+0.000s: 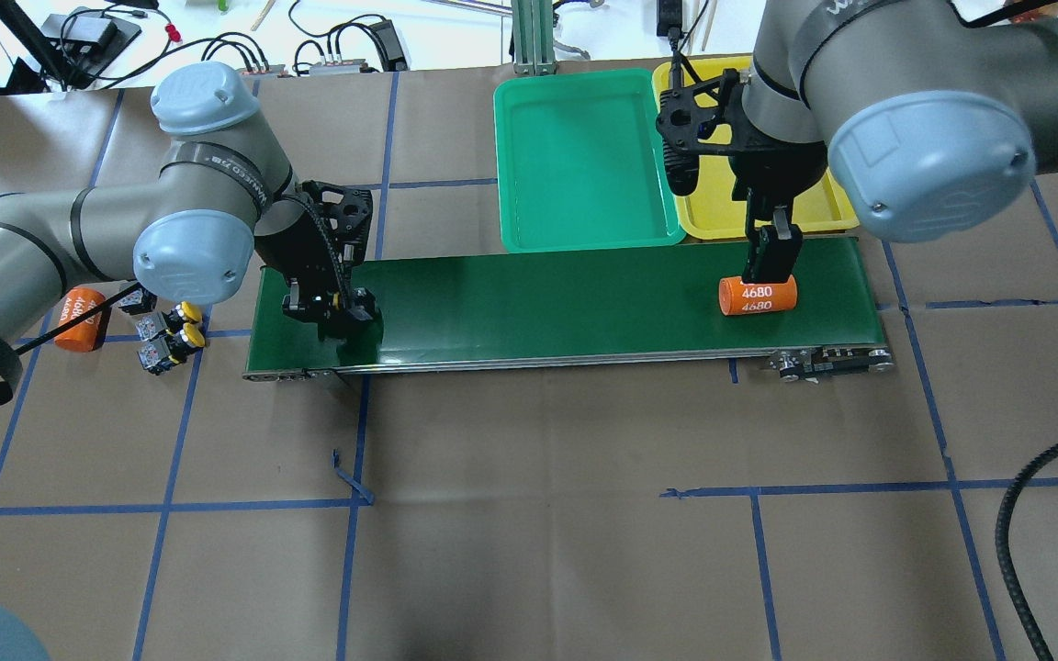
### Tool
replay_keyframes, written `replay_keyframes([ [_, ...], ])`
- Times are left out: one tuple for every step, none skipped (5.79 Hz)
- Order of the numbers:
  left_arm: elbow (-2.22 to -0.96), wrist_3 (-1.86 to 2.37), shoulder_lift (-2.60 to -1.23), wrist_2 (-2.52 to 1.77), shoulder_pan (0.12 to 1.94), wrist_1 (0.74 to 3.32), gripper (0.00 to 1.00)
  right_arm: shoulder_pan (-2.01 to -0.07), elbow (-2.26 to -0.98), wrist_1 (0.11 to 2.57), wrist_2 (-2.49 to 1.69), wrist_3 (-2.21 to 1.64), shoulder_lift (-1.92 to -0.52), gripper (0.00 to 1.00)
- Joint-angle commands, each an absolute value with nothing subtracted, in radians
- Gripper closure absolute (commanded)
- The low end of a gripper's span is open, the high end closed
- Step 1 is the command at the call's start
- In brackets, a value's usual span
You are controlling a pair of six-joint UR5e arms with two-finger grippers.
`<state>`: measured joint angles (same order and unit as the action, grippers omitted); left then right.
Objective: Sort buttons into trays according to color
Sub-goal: 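Grasp a green-capped button with the left gripper while right gripper lowers near belt end, then release the green button on the belt and withdraw the left gripper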
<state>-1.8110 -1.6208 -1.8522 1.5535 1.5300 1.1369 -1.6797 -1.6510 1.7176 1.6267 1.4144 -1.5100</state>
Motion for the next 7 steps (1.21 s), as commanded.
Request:
replay_keyframes([
  [-1.792, -1.585, -1.809, 1.56, 1.493, 1.137, 0.02, -1.68, -1.652, 1.717, 1.632, 1.414, -1.511, 0.0],
  [-1.807, -1.541, -1.809, 1.557, 1.376, 1.123, 0.02, -1.68, -1.651, 1.715, 1.631, 1.41, -1.512, 0.0],
  [-1.81, -1.543, -1.828, 1.554, 1.254, 1.121, 0.02, -1.683, -1.651, 1.713, 1.623, 1.411, -1.513, 0.0],
  [-1.793, -1.533, -1.839, 1.528, 1.156, 1.118, 0.02, -1.684, -1.652, 1.715, 1.632, 1.405, -1.514, 0.0],
  [-1.787, -1.501, -1.888, 1.525, 1.102, 1.023, 0.02, -1.684, -1.652, 1.715, 1.634, 1.407, -1.513, 0.0],
  [-1.784, -1.506, -1.955, 1.529, 1.024, 0.946, 0.02, -1.684, -1.654, 1.715, 1.629, 1.407, -1.513, 0.0],
  [-1.773, -1.414, -1.968, 1.522, 0.956, 0.939, 0.02, -1.684, -1.652, 1.715, 1.628, 1.411, -1.513, 0.0],
])
